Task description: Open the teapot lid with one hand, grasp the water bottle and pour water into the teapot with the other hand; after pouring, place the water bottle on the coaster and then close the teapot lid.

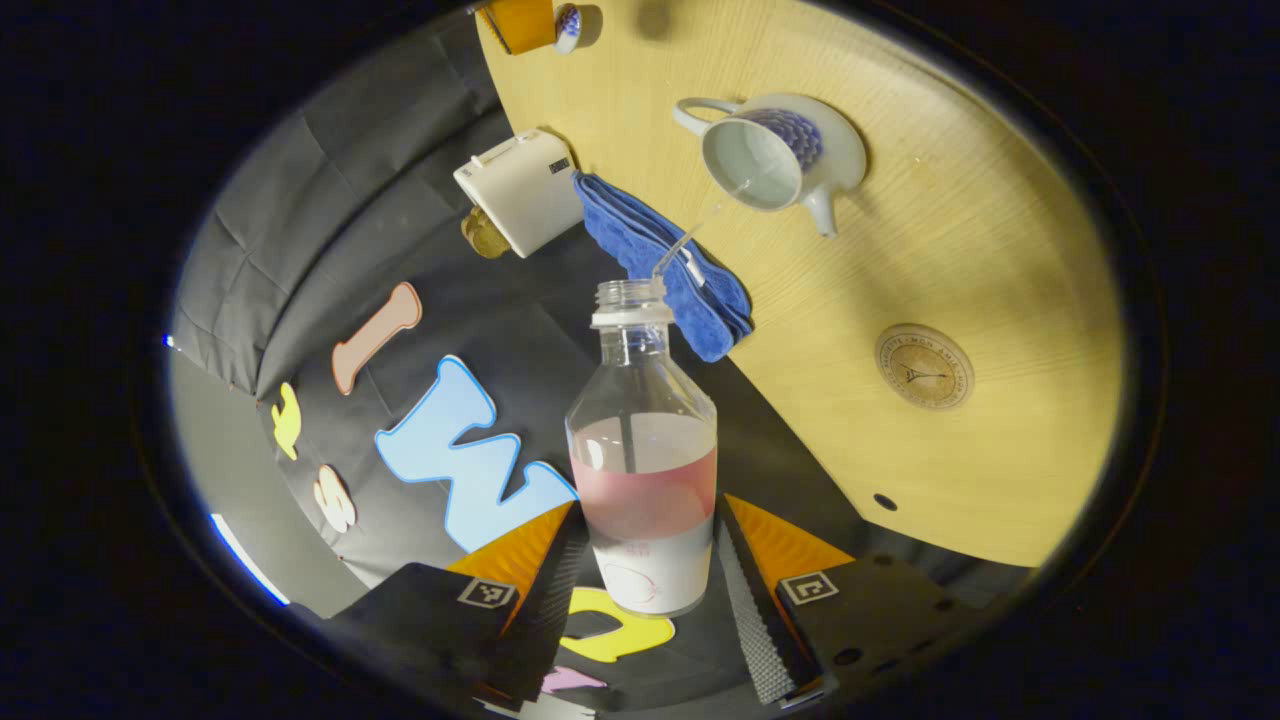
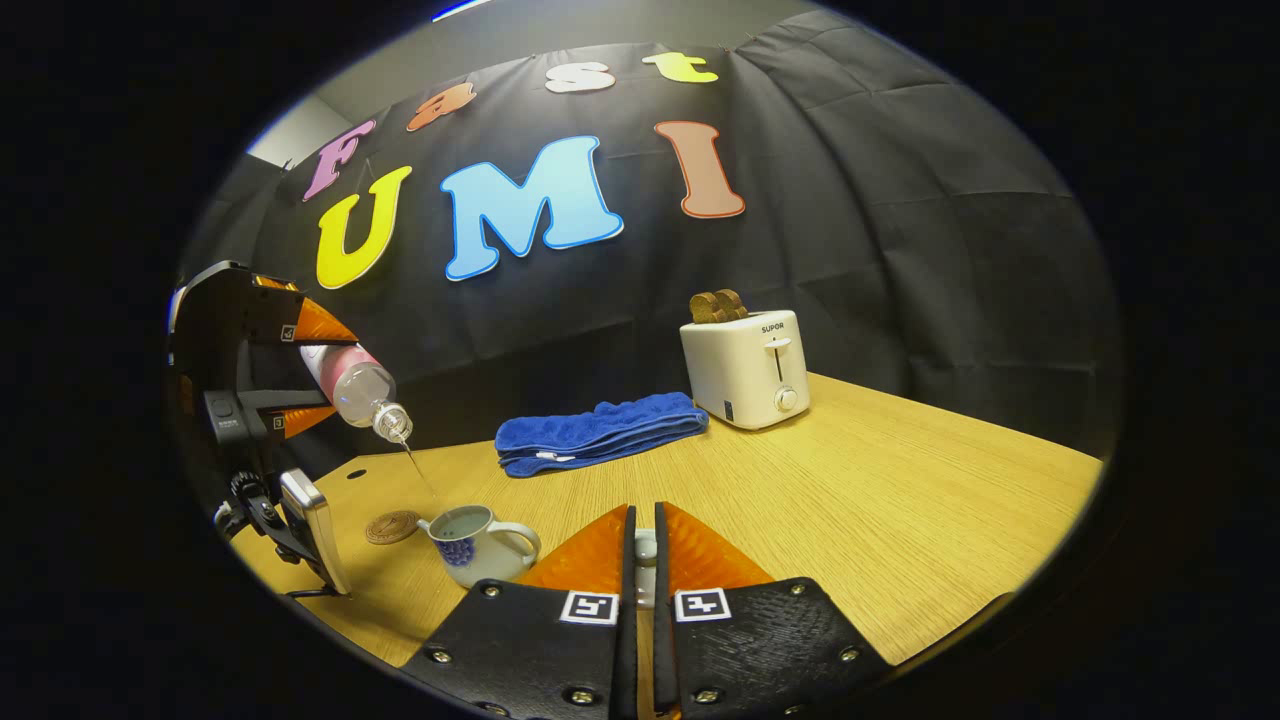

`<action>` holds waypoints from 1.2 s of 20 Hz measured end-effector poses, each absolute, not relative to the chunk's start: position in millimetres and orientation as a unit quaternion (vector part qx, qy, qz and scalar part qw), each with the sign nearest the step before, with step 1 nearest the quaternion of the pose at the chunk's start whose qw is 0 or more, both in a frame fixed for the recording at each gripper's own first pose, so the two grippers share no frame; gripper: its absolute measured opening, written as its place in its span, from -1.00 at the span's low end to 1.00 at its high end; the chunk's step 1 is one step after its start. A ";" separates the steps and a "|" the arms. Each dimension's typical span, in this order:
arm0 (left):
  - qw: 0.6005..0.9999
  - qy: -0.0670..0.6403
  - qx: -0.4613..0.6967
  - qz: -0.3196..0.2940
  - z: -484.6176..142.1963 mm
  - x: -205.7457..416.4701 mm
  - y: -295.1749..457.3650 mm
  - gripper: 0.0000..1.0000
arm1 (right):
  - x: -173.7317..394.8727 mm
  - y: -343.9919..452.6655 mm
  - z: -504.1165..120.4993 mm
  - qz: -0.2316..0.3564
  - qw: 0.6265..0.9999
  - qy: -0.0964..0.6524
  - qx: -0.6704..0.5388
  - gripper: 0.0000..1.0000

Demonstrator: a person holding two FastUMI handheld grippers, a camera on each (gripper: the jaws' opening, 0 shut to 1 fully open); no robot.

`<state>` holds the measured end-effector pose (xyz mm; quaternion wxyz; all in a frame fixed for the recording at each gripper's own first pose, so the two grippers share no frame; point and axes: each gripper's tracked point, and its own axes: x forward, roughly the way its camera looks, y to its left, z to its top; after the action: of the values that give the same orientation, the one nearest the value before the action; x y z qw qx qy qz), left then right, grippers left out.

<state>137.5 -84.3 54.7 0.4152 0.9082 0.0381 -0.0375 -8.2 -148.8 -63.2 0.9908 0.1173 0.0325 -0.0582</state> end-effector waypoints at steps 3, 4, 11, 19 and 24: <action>0.409 0.036 0.911 -0.036 56.8 136.6 -86.7 0.72 | -7.4 -149.3 -62.7 -0.058 0.991 0.032 0.119 -0.88; 0.406 0.036 0.912 -0.036 57.5 136.2 -87.3 0.73 | -8.0 -149.7 -62.4 -0.058 0.991 0.031 0.120 -0.88; 0.386 0.032 0.922 -0.031 60.1 135.8 -90.0 0.72 | -8.2 -148.8 -62.8 -0.056 0.991 0.032 0.121 -0.88; 0.345 0.013 0.938 -0.023 65.4 128.9 -99.9 0.72 | -9.4 -150.7 -62.4 -0.057 0.990 0.030 0.123 -0.88; 0.349 0.010 0.937 -0.025 63.1 128.2 -106.7 0.72 | -9.1 -152.4 -63.5 -0.058 0.990 0.032 0.127 -0.88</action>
<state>128.2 -106.7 63.1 0.3490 0.9367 0.0102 -0.0255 -9.1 -152.4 -63.5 0.9897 0.1266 0.0319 -0.0584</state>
